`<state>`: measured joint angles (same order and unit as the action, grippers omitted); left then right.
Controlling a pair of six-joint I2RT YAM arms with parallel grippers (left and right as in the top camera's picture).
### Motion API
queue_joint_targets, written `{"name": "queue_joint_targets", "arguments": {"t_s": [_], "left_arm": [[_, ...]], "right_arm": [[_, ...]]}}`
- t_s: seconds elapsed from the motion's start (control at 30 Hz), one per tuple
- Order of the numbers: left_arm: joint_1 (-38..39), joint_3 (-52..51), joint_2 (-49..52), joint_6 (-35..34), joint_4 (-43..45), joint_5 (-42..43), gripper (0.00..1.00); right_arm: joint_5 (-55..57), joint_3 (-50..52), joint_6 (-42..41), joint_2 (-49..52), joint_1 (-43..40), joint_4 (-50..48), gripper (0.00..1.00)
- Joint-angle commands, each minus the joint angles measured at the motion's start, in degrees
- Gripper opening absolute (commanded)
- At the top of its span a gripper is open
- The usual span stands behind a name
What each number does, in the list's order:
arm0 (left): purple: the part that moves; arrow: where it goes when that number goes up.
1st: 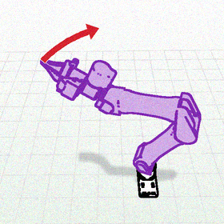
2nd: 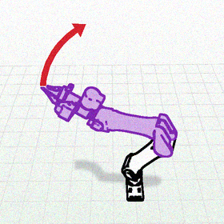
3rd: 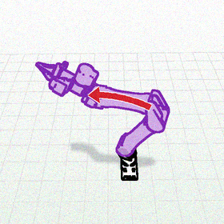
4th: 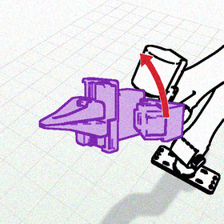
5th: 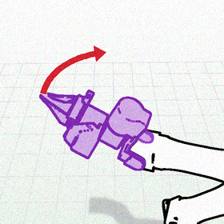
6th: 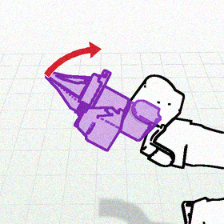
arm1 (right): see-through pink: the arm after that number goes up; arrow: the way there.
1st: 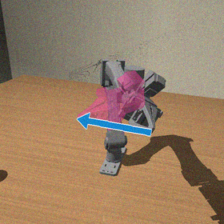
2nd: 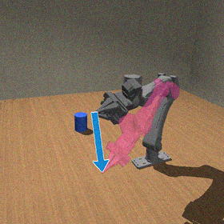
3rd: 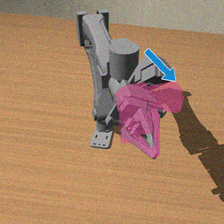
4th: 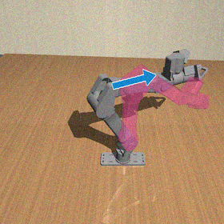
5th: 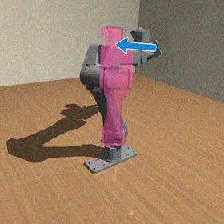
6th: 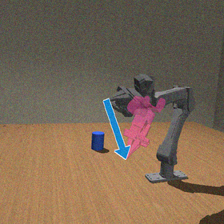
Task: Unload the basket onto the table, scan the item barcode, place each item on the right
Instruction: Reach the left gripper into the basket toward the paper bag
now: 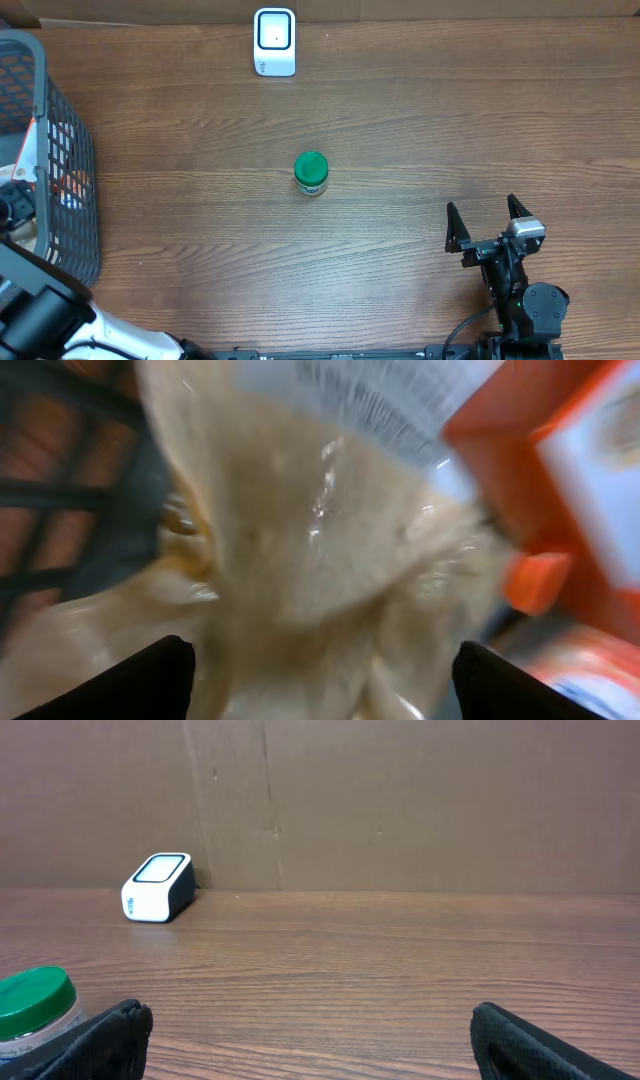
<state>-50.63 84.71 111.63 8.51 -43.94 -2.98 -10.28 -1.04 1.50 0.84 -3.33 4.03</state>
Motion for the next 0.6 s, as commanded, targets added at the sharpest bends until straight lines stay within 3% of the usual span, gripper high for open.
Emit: {"name": "queue_joint_targets", "arguments": {"t_s": [0.0, 0.17, 0.33, 0.57], "left_arm": [[-0.11, 0.07, 3.87, -0.17, 0.72, -2.49, 0.86], [-0.15, 0.07, 8.26, -0.17, 1.09, -3.17, 0.85], [-0.15, 0.09, 9.57, -0.44, 1.05, -3.13, 0.63], [-0.20, 0.33, 9.33, -0.44, 0.17, -3.13, 0.48]], "right_arm": [[-0.28, 0.57, -0.20, -0.61, -0.22, -0.31, 1.00], [-0.28, 0.57, -0.20, -0.61, -0.22, -0.28, 1.00], [-0.28, 0.57, -0.20, -0.61, -0.22, -0.28, 1.00], [-0.28, 0.57, -0.20, -0.61, -0.22, -0.28, 1.00]]}}
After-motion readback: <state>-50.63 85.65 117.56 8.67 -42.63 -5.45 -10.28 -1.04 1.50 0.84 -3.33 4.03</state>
